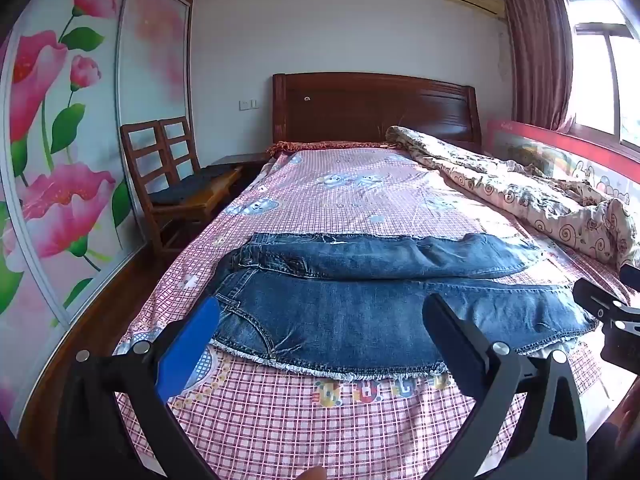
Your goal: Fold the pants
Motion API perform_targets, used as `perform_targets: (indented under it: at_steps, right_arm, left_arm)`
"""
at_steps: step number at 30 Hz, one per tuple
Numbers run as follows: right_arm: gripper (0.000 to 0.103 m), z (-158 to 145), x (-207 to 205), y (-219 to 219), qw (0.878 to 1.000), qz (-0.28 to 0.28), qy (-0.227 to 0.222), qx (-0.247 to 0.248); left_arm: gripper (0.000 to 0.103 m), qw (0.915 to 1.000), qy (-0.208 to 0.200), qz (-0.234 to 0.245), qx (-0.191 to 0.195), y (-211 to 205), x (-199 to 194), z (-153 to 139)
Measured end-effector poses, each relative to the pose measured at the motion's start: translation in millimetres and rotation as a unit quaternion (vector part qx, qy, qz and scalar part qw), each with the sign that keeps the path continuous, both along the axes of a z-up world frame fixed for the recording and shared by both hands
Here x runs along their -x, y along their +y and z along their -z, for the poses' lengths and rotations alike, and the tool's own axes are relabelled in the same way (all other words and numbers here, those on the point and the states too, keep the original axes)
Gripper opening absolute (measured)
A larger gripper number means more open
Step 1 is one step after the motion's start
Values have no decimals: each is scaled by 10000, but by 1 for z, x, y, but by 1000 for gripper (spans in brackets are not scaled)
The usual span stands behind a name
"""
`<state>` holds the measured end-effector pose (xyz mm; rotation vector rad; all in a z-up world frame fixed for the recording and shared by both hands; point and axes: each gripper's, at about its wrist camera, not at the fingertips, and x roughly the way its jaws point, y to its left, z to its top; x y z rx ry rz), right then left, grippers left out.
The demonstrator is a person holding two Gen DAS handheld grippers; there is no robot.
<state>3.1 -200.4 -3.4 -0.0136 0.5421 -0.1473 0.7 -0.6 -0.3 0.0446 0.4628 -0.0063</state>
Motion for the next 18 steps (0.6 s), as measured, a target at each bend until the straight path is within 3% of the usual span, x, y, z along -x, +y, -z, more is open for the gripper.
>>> perform_targets:
  at_steps: [18]
  right_arm:
    - [100, -2, -2, 0, 10000, -39, -12, -73]
  left_arm:
    - [101, 9994, 117, 109, 299, 5, -3, 0]
